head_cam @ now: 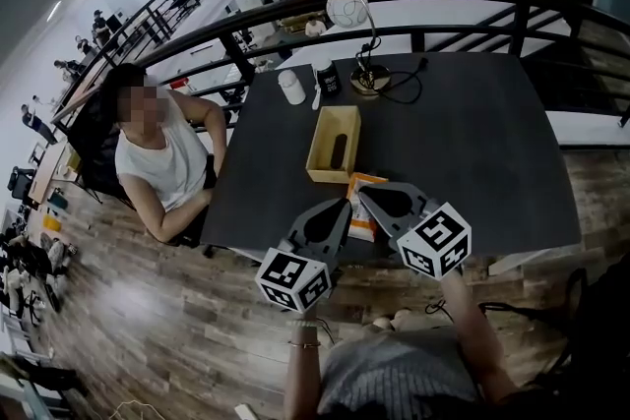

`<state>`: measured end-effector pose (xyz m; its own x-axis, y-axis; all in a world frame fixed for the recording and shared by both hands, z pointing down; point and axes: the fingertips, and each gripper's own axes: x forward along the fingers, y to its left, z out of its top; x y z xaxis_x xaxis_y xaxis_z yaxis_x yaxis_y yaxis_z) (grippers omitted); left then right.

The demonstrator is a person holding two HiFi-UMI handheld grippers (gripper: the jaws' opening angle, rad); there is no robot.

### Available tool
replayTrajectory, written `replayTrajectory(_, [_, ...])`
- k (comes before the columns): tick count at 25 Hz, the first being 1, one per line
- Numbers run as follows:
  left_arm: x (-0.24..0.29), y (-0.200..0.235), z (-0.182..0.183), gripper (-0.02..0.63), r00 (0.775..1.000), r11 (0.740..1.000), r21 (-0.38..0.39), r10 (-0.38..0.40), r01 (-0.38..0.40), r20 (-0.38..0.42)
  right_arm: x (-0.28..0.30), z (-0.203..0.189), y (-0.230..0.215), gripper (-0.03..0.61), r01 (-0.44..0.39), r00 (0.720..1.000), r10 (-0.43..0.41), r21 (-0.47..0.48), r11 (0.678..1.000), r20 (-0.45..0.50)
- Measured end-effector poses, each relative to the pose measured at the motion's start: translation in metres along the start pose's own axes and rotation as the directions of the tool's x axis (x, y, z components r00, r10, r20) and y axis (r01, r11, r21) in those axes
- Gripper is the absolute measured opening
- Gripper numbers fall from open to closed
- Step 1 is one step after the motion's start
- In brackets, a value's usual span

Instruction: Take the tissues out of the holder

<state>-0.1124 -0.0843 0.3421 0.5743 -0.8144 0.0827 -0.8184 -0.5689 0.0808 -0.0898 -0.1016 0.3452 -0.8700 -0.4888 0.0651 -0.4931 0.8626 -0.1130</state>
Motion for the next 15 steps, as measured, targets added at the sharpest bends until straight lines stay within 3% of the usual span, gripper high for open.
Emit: replayTrajectory(15, [-0.0001,0.0079,-0.0027,0.008,1.0,1.0,0.009,-0.007,0.008,-0.009,0.0098,-0.0032,0.0007,0.012,0.018,1.0,-0.019,-0.04,0.999,-0.005])
